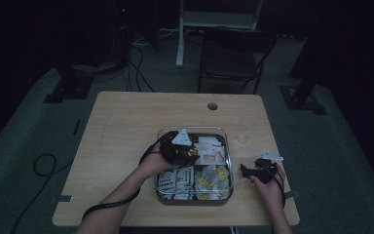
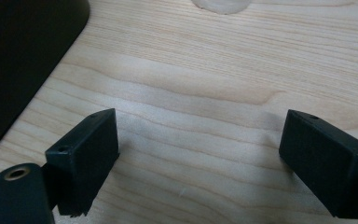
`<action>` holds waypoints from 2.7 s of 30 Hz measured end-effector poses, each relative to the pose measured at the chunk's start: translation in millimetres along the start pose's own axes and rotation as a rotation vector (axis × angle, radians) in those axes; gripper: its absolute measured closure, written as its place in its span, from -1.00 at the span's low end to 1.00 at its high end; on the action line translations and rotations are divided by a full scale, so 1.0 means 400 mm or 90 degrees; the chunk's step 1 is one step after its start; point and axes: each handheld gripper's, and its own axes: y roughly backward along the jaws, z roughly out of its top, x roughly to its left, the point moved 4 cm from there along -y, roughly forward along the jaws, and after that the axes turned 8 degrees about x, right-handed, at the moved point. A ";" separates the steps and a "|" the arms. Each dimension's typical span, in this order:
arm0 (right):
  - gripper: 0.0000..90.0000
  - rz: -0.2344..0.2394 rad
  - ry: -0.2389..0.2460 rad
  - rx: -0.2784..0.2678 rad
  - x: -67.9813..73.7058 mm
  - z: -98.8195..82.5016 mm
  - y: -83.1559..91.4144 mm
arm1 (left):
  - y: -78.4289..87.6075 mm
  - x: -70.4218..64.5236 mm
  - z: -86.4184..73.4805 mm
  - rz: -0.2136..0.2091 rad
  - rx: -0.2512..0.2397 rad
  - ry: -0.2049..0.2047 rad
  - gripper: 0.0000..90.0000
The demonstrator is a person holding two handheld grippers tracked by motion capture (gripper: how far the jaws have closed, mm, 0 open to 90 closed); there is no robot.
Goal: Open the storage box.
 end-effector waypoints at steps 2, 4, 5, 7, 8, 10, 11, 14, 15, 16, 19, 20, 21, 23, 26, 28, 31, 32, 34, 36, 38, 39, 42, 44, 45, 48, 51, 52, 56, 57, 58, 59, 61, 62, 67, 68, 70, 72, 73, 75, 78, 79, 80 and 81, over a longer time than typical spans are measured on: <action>-0.75 0.000 0.000 0.000 0.000 0.000 0.000 | 0.007 0.005 -0.003 0.002 0.001 0.002 0.32; -0.75 0.000 0.000 0.000 0.000 0.000 0.000 | 0.013 0.010 -0.008 0.007 0.003 0.006 0.32; -0.75 0.000 0.000 0.000 0.000 0.000 0.000 | 0.016 0.014 -0.011 0.013 0.005 0.009 0.32; -0.75 0.000 0.000 0.000 0.000 0.000 0.000 | 0.024 0.021 -0.016 0.019 0.006 0.011 0.32; -0.75 0.000 0.000 0.000 0.000 0.000 0.000 | 0.024 0.021 -0.016 0.019 0.006 0.011 0.32; -0.75 0.000 0.000 0.000 0.000 0.000 0.000 | 0.032 0.028 -0.020 0.021 0.002 0.021 0.32; -0.75 0.000 0.000 0.000 0.000 0.000 0.000 | 0.039 0.035 -0.024 0.025 -0.004 0.028 0.32; -0.75 0.000 0.000 0.000 0.000 0.000 0.000 | 0.050 0.045 -0.030 0.034 -0.002 0.032 0.32; -0.75 0.000 0.000 0.000 0.000 0.000 0.000 | 0.054 0.047 -0.031 0.038 0.001 0.032 0.32; -0.75 0.000 0.000 0.000 0.000 0.000 0.000 | 0.058 0.050 -0.032 0.039 -0.003 0.036 0.32; -0.75 0.000 0.000 0.000 0.000 0.000 0.000 | 0.067 0.055 -0.035 0.047 -0.003 0.037 0.32; -0.75 0.000 0.000 0.000 0.000 0.000 0.000 | 0.076 0.060 -0.039 0.051 -0.003 0.041 0.32; -0.75 0.000 0.000 0.000 0.000 0.000 0.000 | 0.081 0.064 -0.041 0.054 -0.003 0.044 0.32; -0.75 0.000 0.000 0.000 0.000 0.000 0.000 | 0.086 0.067 -0.043 0.056 -0.001 0.044 0.32; -0.75 0.000 0.000 0.000 0.000 0.000 0.000 | 0.107 0.080 -0.052 0.071 -0.006 0.054 0.32; -0.75 0.000 0.000 0.000 0.000 0.000 0.000 | 0.120 0.088 -0.058 0.080 -0.007 0.057 0.32; -0.75 0.000 0.000 0.001 0.000 0.000 0.000 | 0.138 0.103 -0.070 0.088 -0.009 0.069 0.32; -0.75 0.000 0.000 0.001 0.000 0.000 0.000 | 0.144 0.108 -0.075 0.091 -0.010 0.073 0.32; -0.75 0.000 0.000 0.001 0.000 0.000 0.000 | 0.149 0.113 -0.080 0.096 -0.010 0.077 0.32; -0.75 0.000 0.000 0.001 0.000 0.000 0.000 | 0.165 0.127 -0.096 0.106 -0.007 0.088 0.32; -0.75 0.000 0.000 0.000 0.000 0.000 0.000 | 0.175 0.135 -0.106 0.112 -0.009 0.096 0.32; -0.75 0.000 0.000 0.000 0.000 0.000 0.000 | 0.181 0.140 -0.111 0.112 -0.007 0.096 0.32; -0.75 0.000 0.000 0.000 0.000 0.000 0.000 | 0.201 0.158 -0.128 0.128 -0.012 0.108 0.32; -0.75 0.000 0.000 0.000 0.000 0.000 0.000 | 0.209 0.165 -0.134 0.133 -0.013 0.113 0.32; -0.75 0.000 0.001 0.000 0.000 0.000 0.000 | 0.216 0.171 -0.140 0.141 -0.013 0.119 0.32; -0.75 0.000 0.000 0.000 0.000 0.000 0.000 | 0.237 0.190 -0.158 0.162 -0.013 0.132 0.32; -0.75 -0.001 0.002 0.000 0.000 0.000 0.000 | 0.255 0.206 -0.178 0.174 -0.020 0.150 0.32; -0.75 0.000 0.001 0.001 0.000 0.000 0.000 | 0.260 0.211 -0.185 0.180 -0.018 0.154 0.32; -0.75 0.000 0.000 0.000 0.000 0.000 0.000 | 0.278 0.230 -0.212 0.197 -0.025 0.177 0.32; -0.75 0.000 0.000 0.000 0.000 0.000 0.000 | 0.282 0.233 -0.219 0.200 -0.022 0.181 0.32; -0.75 0.000 -0.001 0.001 0.000 0.000 0.000 | 0.285 0.237 -0.225 0.205 -0.021 0.187 0.32; -0.75 0.000 -0.002 0.001 0.001 0.000 0.000 | 0.289 0.242 -0.234 0.207 -0.019 0.190 0.32; -0.75 0.000 -0.002 0.001 0.001 0.000 0.000 | 0.294 0.247 -0.246 0.212 -0.022 0.198 0.32; -0.75 0.000 -0.001 0.001 0.000 0.000 0.000 | 0.297 0.250 -0.253 0.211 -0.018 0.200 0.32; -0.75 0.000 -0.001 0.001 0.000 0.000 0.000 | 0.315 0.265 -0.292 0.234 -0.014 0.225 0.32; -0.75 0.000 -0.001 0.001 0.000 0.000 0.000 | 0.319 0.268 -0.301 0.239 -0.017 0.232 0.32; -0.75 0.000 -0.001 0.001 0.000 0.000 0.000 | 0.330 0.279 -0.331 0.255 -0.016 0.251 0.32; -0.75 0.000 -0.001 0.001 0.000 0.000 0.000 | 0.332 0.282 -0.341 0.259 -0.012 0.255 0.32; -0.75 0.000 -0.001 0.001 0.000 0.000 0.000 | 0.335 0.286 -0.351 0.267 -0.011 0.262 0.32; -0.75 0.000 -0.001 0.001 0.000 0.000 0.000 | 0.340 0.295 -0.370 0.276 -0.010 0.273 0.32; -0.75 0.000 -0.001 0.001 0.000 0.000 0.000 | 0.344 0.308 -0.399 0.295 -0.014 0.296 0.32; -0.75 0.000 -0.001 0.001 0.000 0.000 0.000 | 0.344 0.312 -0.408 0.299 -0.016 0.303 0.32; -0.75 0.000 -0.001 0.001 0.000 0.000 0.000 | 0.342 0.315 -0.417 0.303 -0.011 0.307 0.32; -0.75 0.000 -0.001 0.001 0.000 0.000 0.000 | 0.339 0.318 -0.426 0.308 -0.010 0.313 0.32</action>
